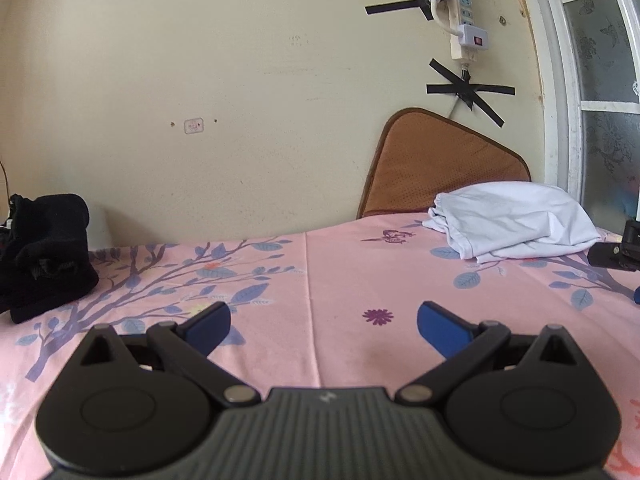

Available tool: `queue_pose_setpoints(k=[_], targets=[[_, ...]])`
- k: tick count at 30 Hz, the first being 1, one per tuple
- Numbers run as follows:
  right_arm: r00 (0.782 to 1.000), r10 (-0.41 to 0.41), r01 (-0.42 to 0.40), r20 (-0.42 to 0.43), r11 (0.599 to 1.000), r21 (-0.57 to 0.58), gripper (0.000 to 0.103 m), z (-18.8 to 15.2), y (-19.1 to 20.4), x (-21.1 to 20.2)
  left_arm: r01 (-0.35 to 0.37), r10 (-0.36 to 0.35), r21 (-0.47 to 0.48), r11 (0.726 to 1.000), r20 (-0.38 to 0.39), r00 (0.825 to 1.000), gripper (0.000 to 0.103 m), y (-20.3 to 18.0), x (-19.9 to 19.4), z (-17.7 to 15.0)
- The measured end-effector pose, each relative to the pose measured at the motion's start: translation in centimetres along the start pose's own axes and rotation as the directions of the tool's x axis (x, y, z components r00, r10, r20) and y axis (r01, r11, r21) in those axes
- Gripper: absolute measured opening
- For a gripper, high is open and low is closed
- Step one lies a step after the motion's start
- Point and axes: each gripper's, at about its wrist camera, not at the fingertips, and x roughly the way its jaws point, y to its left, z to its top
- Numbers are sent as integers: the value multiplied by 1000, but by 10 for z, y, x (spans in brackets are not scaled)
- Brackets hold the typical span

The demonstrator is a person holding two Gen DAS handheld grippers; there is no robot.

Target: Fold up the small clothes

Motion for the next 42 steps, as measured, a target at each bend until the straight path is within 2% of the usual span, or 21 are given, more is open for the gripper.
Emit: queue_pose_setpoints(k=[6, 10, 16, 24, 42], targets=[[1000, 4, -5, 28, 1000, 31, 89, 1, -5, -5, -27, 25, 21, 999, 60, 998, 103, -3, -11, -1], [1000, 8, -9, 27, 999, 41, 89, 1, -8, -4, 20, -19, 76, 997, -7, 1000, 103, -8, -5, -1], [1000, 17, -18, 26, 999, 41, 89, 1, -8, -5, 15, -12, 133, 991, -22, 1000, 103, -16, -5, -4], [1000, 27, -28, 16, 999, 39, 89, 0, -7, -4, 29, -25, 71, 997, -56, 998, 103, -5, 0, -2], [1000, 31, -31, 7, 999, 34, 89, 0, -6, -4, 41, -39, 30, 999, -81, 996, 103, 2, 6, -1]])
